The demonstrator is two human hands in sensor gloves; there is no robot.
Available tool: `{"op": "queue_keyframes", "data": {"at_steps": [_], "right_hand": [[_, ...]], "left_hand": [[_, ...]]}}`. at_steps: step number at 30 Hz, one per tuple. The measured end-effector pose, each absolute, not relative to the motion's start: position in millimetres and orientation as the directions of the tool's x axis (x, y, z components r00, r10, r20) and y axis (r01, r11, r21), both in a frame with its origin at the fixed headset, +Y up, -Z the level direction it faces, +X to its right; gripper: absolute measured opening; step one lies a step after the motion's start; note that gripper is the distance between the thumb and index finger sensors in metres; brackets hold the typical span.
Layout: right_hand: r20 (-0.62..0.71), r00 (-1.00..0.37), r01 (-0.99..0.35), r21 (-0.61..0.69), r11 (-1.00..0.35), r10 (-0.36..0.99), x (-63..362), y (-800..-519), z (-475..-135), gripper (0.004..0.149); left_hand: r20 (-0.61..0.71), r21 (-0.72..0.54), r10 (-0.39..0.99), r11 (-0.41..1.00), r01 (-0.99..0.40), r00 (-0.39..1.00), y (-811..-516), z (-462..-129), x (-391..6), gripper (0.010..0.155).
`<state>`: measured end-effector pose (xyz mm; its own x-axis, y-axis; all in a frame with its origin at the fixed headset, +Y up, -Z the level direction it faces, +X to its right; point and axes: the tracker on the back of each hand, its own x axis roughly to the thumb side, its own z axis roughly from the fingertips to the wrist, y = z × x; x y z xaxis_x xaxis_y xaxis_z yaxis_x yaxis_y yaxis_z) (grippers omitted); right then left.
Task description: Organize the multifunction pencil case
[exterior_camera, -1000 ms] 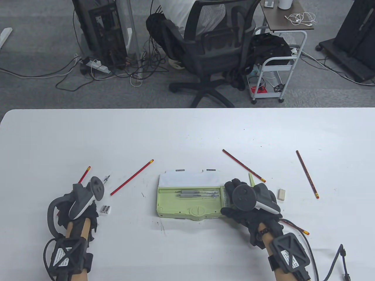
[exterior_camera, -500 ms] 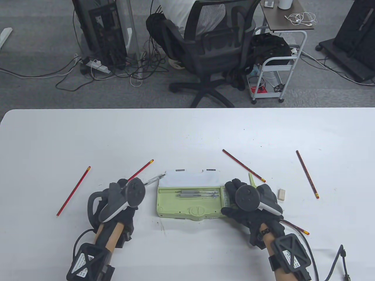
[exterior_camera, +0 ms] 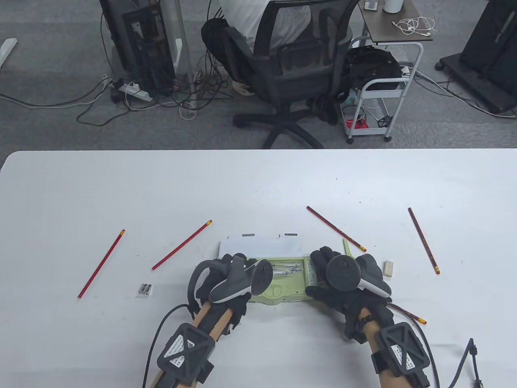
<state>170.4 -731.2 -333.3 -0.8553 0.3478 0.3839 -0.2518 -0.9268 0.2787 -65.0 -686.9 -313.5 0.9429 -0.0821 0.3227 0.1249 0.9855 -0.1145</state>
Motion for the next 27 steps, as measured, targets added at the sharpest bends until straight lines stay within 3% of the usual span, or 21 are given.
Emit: {"op": "queue_keyframes", "data": {"at_steps": [12,27], "right_hand": [[0.384,-0.855,-0.252,0.279,-0.926,0.349,170.6,-731.1,-333.4,0.089],[0.385,-0.856,-0.248,0.279,-0.927,0.345,170.6,-731.0,-333.7,0.089]], "left_hand": [[0.335,-0.098,-0.112,0.983,0.153,0.936,-700.1,-316.9,-52.2,0.043],[0.327,-0.043,-0.126,0.988,0.148,0.936,-695.9,-314.8,-58.4,0.045]]}}
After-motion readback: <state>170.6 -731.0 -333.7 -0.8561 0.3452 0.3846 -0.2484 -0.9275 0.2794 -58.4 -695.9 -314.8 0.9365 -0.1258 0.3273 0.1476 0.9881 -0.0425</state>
